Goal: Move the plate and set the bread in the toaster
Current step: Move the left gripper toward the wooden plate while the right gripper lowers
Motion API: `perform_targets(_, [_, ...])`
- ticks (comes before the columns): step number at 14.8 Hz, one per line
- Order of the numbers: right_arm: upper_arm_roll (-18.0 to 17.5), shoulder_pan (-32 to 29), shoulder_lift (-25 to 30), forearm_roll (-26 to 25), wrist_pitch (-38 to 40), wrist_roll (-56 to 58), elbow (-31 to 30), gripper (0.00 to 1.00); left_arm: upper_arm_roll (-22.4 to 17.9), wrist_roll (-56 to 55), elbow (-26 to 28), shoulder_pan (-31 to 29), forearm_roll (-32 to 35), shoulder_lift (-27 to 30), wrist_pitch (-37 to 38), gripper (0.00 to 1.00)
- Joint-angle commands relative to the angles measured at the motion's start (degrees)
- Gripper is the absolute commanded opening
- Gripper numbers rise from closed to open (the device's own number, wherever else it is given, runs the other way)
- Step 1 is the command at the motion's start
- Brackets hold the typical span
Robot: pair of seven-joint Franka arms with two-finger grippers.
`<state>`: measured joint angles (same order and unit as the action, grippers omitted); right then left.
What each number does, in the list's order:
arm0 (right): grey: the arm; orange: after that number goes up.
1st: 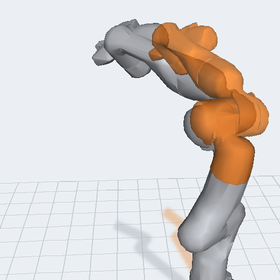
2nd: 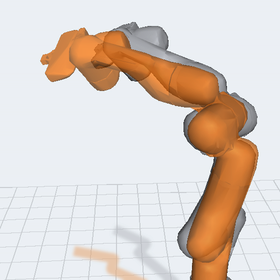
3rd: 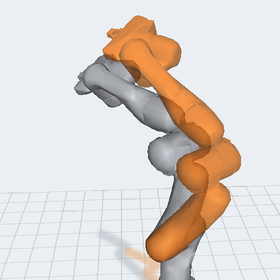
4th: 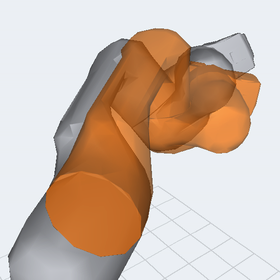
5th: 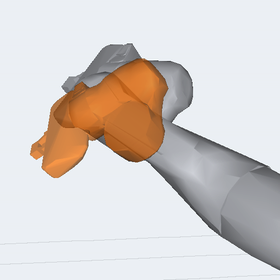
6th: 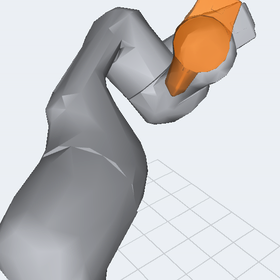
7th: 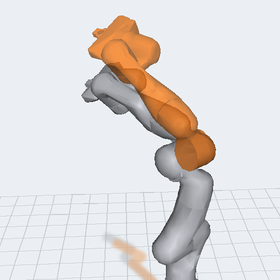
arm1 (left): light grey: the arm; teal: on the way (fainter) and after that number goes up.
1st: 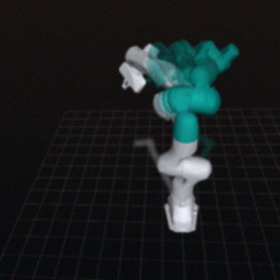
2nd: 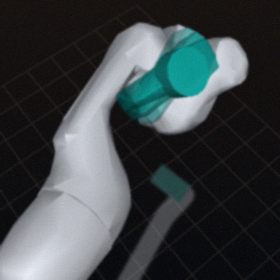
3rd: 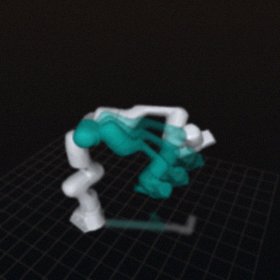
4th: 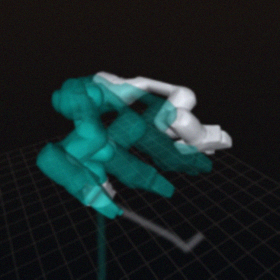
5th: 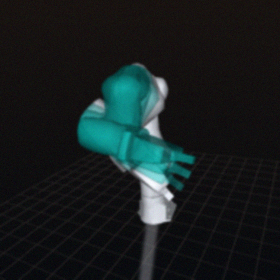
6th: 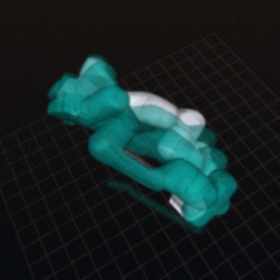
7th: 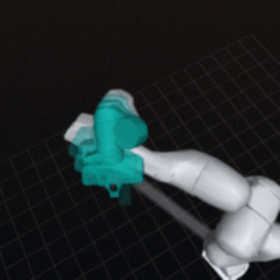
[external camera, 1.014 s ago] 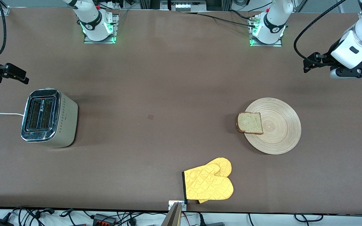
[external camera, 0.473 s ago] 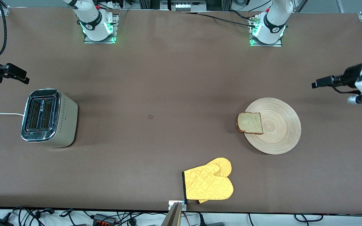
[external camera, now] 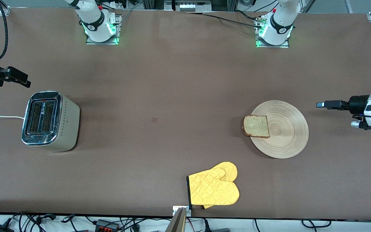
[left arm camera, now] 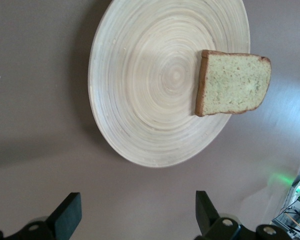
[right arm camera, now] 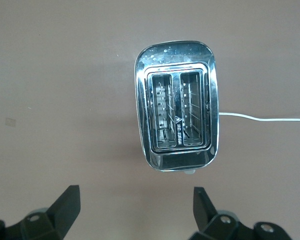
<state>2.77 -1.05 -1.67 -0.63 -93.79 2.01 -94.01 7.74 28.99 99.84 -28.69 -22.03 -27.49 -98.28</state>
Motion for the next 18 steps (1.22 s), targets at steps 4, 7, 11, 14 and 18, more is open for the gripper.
perform_targets(4, [-0.1,0.0,0.7,0.1,-1.0,-0.6,-1.0,1.00,0.7,6.5,-1.8,-2.0,-6.5,-8.4,-5.3,0.95])
perform_targets(7, [-0.1,0.1,0.4,0.1,-1.1,-0.6,-1.0,1.00,0.8,6.0,-1.6,-1.6,-7.4,-9.5,-8.0,0.90])
perform_targets(11, [-0.1,0.7,0.3,0.2,-2.1,-0.6,-1.4,1.00,1.0,2.2,-0.9,-1.1,-10.3,-11.0,-8.2,0.79])
perform_targets(14, [-0.2,1.7,0.0,0.4,-3.9,-0.7,-2.9,1.00,1.0,2.5,-0.9,-1.0,-10.3,-11.1,-8.2,0.60])
perform_targets(18, [-0.2,6.2,-2.1,0.3,-5.2,-0.8,-3.4,1.00,1.0,4.6,-0.9,-0.9,-10.0,-11.2,-8.2,0.52])
